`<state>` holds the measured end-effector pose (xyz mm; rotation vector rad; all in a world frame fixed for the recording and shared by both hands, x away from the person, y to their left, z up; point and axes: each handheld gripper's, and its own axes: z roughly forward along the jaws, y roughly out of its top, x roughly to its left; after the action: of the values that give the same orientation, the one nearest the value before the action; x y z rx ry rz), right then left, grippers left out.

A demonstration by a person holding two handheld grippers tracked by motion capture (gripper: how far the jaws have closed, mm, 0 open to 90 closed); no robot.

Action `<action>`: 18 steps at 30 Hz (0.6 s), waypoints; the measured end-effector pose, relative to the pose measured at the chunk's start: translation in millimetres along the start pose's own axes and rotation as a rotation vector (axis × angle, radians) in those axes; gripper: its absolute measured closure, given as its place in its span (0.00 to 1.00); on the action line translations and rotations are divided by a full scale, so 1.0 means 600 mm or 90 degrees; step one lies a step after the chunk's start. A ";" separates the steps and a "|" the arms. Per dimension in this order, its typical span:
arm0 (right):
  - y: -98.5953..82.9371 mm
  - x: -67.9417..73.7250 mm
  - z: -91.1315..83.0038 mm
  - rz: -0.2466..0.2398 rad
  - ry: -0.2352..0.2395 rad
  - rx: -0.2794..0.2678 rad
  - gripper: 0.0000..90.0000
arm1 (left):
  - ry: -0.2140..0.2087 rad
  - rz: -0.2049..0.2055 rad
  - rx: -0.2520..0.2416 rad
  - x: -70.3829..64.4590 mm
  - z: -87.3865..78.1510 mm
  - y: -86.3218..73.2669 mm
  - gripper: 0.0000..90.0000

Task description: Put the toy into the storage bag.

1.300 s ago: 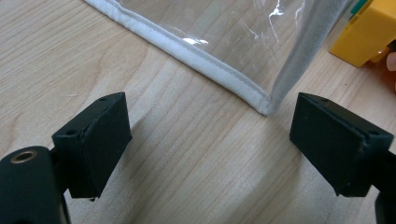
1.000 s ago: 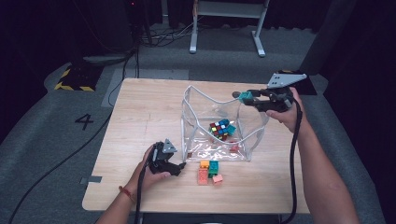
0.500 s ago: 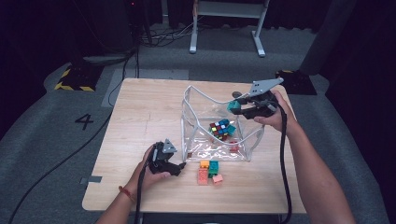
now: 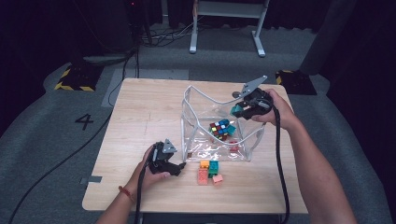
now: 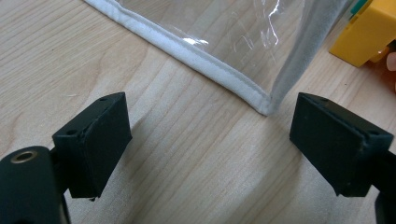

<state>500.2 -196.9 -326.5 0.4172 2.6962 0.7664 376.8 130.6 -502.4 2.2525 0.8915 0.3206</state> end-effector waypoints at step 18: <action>-0.042 -0.032 -0.015 0.041 -0.008 0.121 0.66 | -0.001 -0.005 0.005 -0.002 -0.002 -0.001 0.14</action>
<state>509.4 -228.4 -329.1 0.5534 2.7652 0.5223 375.3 130.7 -502.0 2.2557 0.9019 0.3119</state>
